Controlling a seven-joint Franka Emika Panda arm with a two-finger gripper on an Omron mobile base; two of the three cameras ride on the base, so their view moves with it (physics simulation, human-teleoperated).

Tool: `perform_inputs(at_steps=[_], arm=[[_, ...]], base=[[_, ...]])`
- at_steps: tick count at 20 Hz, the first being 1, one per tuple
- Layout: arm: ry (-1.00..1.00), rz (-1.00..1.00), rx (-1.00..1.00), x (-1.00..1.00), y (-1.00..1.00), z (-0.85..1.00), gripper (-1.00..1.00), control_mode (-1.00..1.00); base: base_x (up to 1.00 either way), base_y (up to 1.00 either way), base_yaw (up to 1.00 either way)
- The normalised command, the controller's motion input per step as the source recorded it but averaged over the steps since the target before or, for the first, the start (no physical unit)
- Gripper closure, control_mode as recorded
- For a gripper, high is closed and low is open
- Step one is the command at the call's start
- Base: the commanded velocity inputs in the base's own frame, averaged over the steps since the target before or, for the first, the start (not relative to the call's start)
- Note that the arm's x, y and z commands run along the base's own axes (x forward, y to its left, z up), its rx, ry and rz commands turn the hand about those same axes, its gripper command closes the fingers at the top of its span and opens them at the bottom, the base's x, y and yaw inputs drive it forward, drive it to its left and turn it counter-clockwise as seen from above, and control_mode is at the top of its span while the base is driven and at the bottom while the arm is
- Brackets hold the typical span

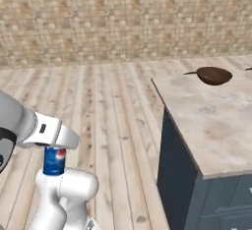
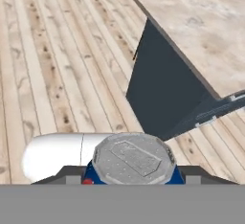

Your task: Open the fridge, grab two sodas, and place both sodas inside the bowl with ice on the dining counter.

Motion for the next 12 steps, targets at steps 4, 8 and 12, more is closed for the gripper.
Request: perform_inputs(at_steps=[4, 8, 12], arm=[[0.00, 0.00, 0.00, 0.00, 0.00, 0.00, 1.00, 1.00], [0.00, 0.00, 0.00, 0.00, 0.00, 0.00, 1.00, 1.00], [0.00, 0.00, 0.00, 0.00, 0.00, 0.00, 1.00, 1.00]], base=[[0.67, 0.64, -0.47], [0.66, 0.65, -0.47], [0.61, 0.66, -0.47]])
